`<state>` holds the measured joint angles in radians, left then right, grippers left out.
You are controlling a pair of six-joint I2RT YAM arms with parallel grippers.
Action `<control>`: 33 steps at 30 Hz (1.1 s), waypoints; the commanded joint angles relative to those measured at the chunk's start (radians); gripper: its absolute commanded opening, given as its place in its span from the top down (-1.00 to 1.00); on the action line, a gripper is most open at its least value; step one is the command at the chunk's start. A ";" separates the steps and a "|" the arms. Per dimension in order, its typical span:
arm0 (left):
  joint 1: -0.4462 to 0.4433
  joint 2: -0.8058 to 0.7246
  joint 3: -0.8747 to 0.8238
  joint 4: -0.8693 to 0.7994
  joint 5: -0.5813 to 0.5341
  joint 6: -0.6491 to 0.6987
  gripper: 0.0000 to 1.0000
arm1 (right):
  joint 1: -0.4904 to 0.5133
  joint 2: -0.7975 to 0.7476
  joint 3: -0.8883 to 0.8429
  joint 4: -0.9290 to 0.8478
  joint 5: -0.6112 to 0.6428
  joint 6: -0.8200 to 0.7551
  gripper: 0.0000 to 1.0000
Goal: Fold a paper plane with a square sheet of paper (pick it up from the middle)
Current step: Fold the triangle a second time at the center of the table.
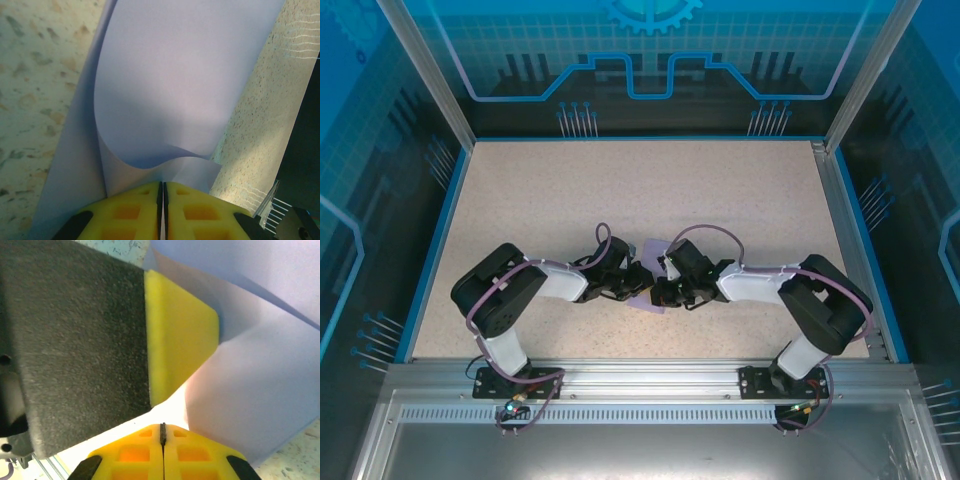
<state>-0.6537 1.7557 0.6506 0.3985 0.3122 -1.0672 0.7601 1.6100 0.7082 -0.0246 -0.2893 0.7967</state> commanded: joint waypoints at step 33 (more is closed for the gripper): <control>-0.003 0.009 -0.011 -0.099 -0.033 0.033 0.72 | -0.045 -0.151 -0.276 -0.034 -0.020 0.052 0.82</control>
<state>-0.6575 1.7550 0.6518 0.3908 0.3126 -1.0641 0.7277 1.4723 0.4866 0.0731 -0.2974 0.8242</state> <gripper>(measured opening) 0.142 0.089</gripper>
